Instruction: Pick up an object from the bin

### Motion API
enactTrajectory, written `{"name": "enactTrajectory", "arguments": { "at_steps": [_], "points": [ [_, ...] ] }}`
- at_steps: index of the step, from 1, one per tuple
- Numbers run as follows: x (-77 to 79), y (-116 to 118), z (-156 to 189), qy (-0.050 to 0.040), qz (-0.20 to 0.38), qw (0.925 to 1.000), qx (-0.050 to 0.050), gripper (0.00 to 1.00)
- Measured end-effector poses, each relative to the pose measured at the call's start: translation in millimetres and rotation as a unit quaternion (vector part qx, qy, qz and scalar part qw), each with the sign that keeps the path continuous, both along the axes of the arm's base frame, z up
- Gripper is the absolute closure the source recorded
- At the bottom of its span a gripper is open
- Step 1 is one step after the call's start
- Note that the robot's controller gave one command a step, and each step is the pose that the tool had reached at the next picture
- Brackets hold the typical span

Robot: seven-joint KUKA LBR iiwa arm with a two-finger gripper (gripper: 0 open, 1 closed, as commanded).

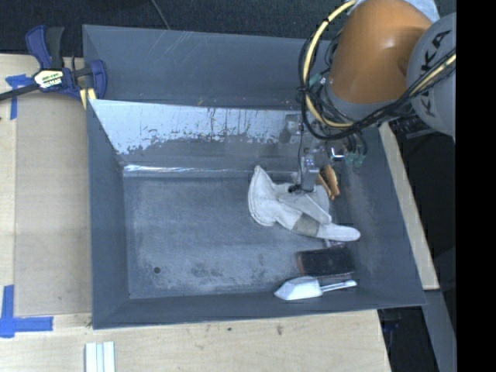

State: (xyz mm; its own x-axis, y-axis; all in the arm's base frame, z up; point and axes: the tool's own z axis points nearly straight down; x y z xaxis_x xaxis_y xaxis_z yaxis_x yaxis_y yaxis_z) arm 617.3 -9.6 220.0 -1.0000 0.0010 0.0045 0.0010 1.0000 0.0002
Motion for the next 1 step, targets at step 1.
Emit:
{"name": "enactTrajectory", "arguments": {
  "at_steps": [1],
  "points": [
    [1.4, -0.1, 5.2, -0.0044, 0.000, 1.0000, 0.000, 0.00]
  ]
}}
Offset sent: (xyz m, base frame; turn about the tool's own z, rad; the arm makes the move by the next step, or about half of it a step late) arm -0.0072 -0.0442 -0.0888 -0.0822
